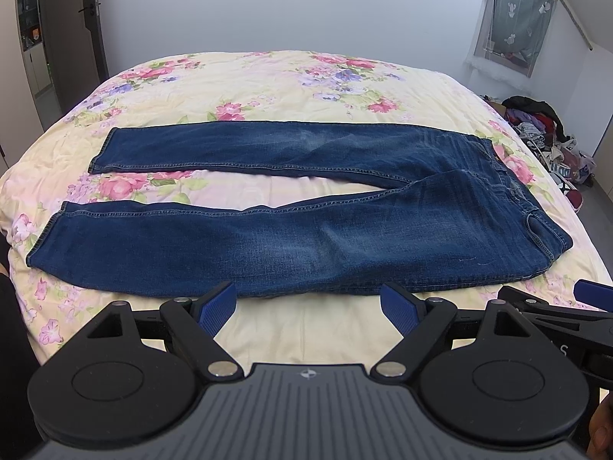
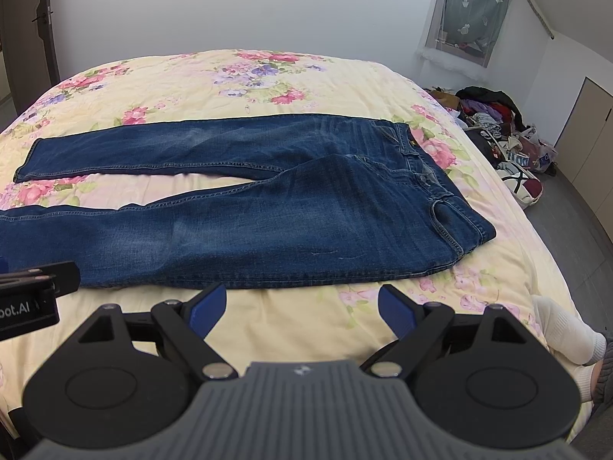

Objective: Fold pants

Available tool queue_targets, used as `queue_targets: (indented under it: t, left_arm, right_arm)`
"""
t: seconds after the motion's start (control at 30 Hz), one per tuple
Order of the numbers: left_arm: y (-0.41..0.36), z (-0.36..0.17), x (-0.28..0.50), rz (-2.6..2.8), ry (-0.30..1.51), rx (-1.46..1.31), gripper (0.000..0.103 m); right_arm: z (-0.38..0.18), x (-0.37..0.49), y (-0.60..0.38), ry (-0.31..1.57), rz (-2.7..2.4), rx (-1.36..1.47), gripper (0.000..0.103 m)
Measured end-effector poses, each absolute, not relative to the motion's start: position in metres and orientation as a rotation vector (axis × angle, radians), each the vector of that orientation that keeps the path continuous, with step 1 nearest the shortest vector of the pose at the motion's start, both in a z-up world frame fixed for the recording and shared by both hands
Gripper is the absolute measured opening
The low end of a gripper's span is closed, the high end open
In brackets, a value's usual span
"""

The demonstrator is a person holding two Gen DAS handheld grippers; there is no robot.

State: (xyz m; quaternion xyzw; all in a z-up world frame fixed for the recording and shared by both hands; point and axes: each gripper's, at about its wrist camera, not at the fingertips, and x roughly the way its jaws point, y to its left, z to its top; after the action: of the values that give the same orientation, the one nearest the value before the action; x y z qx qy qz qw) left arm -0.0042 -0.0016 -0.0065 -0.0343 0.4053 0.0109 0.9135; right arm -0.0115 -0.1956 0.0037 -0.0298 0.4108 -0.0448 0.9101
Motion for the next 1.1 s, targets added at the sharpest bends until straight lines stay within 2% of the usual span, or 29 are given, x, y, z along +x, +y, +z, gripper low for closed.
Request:
queue_targets:
  t: [0.8, 1.1]
  left_arm:
    - [-0.001, -0.006, -0.004, 0.023, 0.837, -0.074, 0.099]
    - [0.023, -0.025, 0.01, 0.027, 0.858, -0.12, 0.099]
  right_arm:
    - [0.006, -0.011, -0.193, 0.847, -0.092, -0.065, 0.083]
    - [-0.009, 0.004, -0.208, 0.827, -0.082, -0.069, 0.083]
